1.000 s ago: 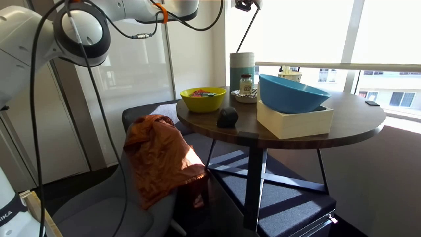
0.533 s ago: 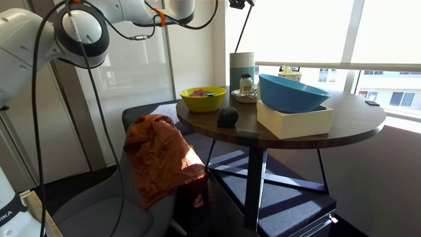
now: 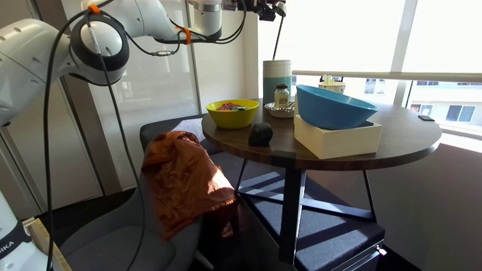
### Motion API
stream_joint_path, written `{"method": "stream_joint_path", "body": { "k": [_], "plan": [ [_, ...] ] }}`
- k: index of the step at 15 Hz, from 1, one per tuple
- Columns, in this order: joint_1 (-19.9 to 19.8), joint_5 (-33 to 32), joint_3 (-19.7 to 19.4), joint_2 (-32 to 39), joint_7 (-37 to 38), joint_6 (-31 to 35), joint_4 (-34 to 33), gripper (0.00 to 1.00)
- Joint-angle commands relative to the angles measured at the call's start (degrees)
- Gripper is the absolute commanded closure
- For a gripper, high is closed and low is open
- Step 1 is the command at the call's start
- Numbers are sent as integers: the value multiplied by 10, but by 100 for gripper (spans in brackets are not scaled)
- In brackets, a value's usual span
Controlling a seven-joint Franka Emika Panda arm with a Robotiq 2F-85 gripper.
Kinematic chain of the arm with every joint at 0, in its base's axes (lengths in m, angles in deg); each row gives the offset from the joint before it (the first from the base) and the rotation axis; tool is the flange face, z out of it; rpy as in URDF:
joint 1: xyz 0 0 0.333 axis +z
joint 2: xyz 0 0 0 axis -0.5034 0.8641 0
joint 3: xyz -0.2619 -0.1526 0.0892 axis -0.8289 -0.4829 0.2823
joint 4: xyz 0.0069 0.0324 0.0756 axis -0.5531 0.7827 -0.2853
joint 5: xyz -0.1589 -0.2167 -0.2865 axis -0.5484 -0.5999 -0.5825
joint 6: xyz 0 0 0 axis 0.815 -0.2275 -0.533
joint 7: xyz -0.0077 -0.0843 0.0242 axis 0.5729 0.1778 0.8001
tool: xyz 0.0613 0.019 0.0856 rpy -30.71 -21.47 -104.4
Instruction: Put the spoon inside the flask
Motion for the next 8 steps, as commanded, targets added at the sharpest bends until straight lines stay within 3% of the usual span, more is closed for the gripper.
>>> {"method": "stream_joint_path", "body": {
  "k": [1, 7, 8],
  "plan": [
    [4, -14, 8, -6, 10, 1, 14, 97],
    [10, -26, 6, 0, -13, 11, 20, 99],
    [6, -28, 9, 17, -32, 4, -6, 99]
  ]
}}
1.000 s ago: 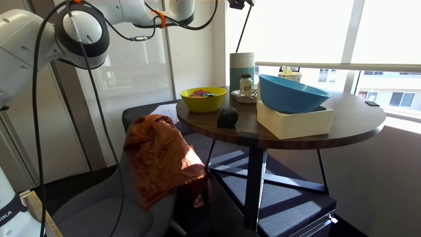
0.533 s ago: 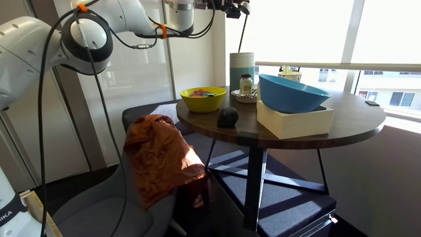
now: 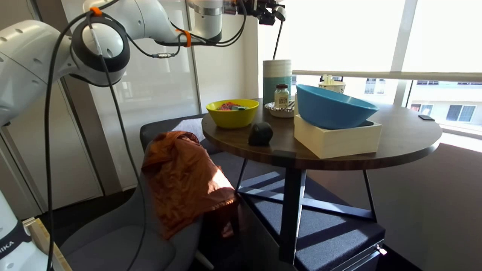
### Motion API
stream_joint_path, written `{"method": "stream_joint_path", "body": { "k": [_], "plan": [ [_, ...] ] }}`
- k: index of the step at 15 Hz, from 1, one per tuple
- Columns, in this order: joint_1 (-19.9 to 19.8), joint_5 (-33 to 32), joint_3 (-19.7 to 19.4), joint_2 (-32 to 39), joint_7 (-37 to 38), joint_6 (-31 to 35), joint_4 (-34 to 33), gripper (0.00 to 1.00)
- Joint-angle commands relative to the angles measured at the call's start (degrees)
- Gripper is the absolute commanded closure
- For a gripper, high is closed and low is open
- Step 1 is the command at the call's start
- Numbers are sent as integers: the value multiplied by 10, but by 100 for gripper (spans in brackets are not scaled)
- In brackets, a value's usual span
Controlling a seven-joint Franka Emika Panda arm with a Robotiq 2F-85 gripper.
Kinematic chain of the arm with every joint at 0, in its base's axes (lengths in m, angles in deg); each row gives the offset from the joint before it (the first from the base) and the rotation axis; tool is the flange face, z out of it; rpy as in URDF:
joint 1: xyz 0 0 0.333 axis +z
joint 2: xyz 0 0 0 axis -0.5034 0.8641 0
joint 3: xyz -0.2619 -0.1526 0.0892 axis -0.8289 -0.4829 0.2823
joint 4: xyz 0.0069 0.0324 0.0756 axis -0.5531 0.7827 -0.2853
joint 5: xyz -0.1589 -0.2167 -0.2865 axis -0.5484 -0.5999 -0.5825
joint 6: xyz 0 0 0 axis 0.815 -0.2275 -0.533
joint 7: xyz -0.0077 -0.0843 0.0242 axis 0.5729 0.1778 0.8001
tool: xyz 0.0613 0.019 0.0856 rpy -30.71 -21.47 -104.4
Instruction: Put the spoon inside the flask
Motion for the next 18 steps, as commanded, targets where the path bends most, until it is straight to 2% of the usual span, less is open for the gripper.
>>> {"method": "stream_joint_path", "body": {
  "k": [1, 5, 12, 14, 15, 16, 18],
  "plan": [
    [2, -24, 9, 19, -45, 2, -24, 99],
    [16, -38, 5, 22, -55, 13, -8, 99],
    [35, -53, 3, 71, -20, -11, -14, 99],
    [41, -74, -7, 60, 6, -9, 4, 97],
    [41, -79, -8, 59, 15, -15, 4, 72],
    [41, -83, -9, 58, 23, -20, 3, 71],
    [38, -86, -11, 53, 41, -36, 4, 59]
  ]
}}
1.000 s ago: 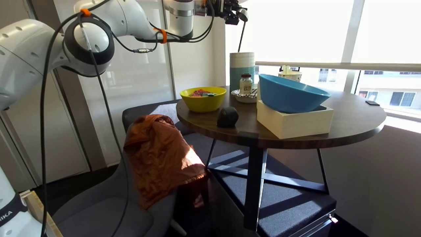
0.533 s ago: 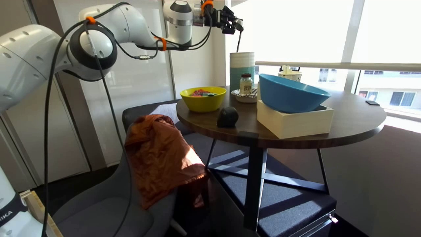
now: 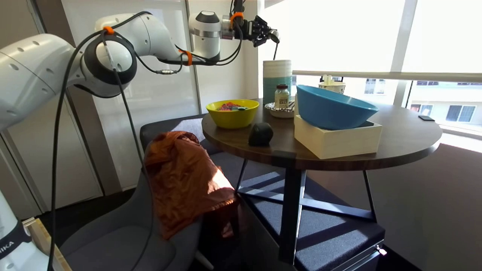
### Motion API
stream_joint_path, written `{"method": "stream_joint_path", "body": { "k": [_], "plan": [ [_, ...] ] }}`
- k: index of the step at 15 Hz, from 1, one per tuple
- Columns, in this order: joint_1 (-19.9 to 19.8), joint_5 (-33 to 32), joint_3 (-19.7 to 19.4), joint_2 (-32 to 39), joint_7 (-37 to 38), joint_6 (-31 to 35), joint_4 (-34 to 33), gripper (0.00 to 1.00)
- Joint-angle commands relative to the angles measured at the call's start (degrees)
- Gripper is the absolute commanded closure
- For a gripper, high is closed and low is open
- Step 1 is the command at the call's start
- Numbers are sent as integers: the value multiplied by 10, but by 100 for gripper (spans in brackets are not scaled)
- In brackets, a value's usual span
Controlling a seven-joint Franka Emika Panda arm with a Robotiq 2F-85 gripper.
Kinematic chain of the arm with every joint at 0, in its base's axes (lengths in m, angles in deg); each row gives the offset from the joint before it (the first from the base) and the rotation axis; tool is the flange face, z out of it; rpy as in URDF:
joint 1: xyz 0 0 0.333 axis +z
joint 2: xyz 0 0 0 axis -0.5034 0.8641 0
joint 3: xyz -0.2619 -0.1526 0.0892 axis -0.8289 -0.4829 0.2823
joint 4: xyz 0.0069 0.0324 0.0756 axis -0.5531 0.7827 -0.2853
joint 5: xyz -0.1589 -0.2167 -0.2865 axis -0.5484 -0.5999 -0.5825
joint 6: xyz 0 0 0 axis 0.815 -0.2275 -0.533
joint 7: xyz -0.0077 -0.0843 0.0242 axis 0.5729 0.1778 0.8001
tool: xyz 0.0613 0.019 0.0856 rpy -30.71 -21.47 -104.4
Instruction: Put the spoon inside the flask
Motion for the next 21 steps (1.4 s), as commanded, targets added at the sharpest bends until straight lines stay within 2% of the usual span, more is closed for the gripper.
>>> {"method": "stream_joint_path", "body": {
  "k": [1, 8, 14, 18, 19, 21],
  "plan": [
    [3, -25, -6, -9, 42, -30, 9, 52],
    [-21, -6, 10, -72, 102, -86, 9, 3],
    [-74, 55, 57, -158, 154, -112, 23, 0],
    [-115, 123, 80, -177, 193, -112, 19, 0],
    [-104, 99, 60, -162, 170, -110, 3, 0],
    [-117, 118, 66, -159, 177, -114, -8, 0]
  ]
}}
